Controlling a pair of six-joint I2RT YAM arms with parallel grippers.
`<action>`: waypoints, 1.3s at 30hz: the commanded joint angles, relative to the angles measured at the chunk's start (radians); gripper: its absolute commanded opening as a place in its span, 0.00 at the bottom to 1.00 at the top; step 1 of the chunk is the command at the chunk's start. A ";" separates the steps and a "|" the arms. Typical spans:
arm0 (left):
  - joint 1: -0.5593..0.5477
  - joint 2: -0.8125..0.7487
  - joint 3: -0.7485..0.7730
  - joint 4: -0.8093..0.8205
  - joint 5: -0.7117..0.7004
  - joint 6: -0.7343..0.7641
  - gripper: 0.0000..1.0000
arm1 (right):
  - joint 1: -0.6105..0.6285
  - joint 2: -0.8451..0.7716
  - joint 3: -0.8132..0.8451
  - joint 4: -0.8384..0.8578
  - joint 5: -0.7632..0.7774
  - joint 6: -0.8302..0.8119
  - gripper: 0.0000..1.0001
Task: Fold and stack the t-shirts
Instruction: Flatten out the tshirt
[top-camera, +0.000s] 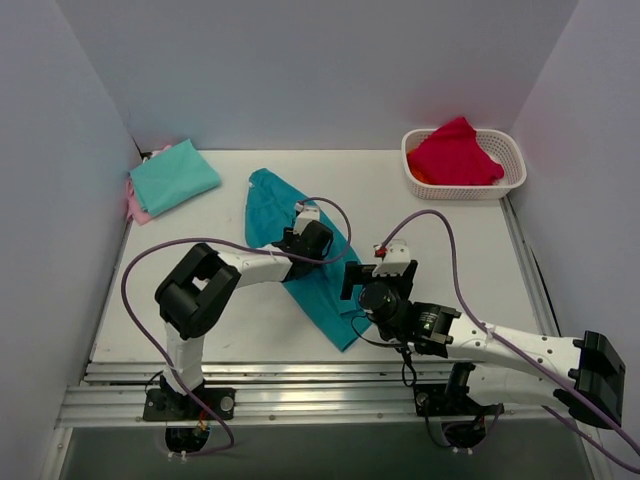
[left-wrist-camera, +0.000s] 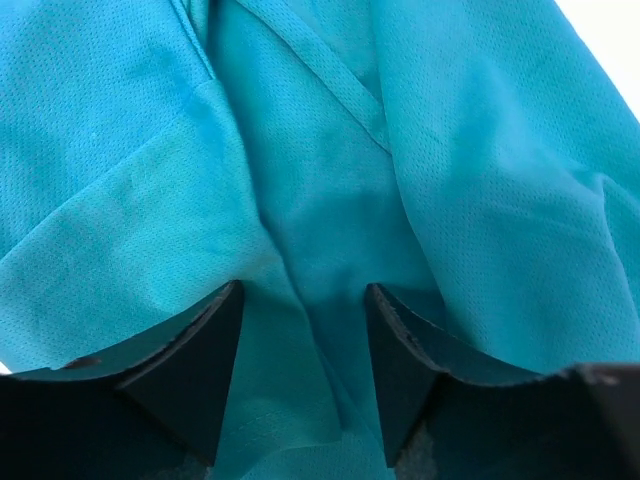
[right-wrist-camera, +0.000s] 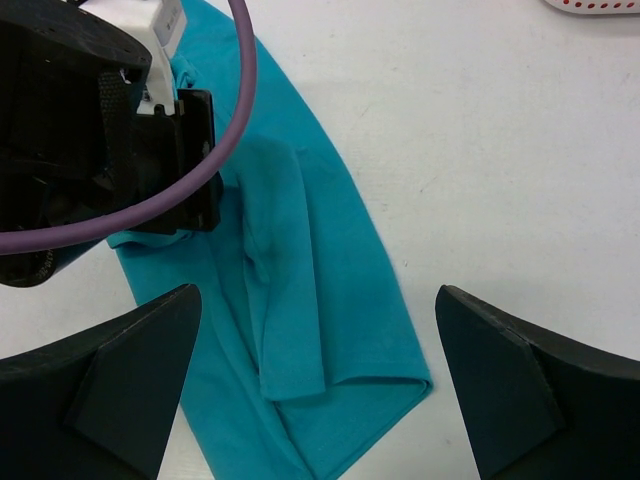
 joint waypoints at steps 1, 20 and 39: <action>0.019 -0.020 -0.016 0.054 0.006 -0.017 0.60 | -0.007 0.013 0.007 0.022 0.024 0.009 1.00; 0.071 -0.046 -0.065 0.083 0.049 -0.021 0.22 | -0.005 0.121 0.022 0.047 0.004 0.024 1.00; 0.080 -0.113 -0.065 0.083 0.065 -0.001 0.23 | -0.010 0.136 0.024 0.044 0.015 0.026 1.00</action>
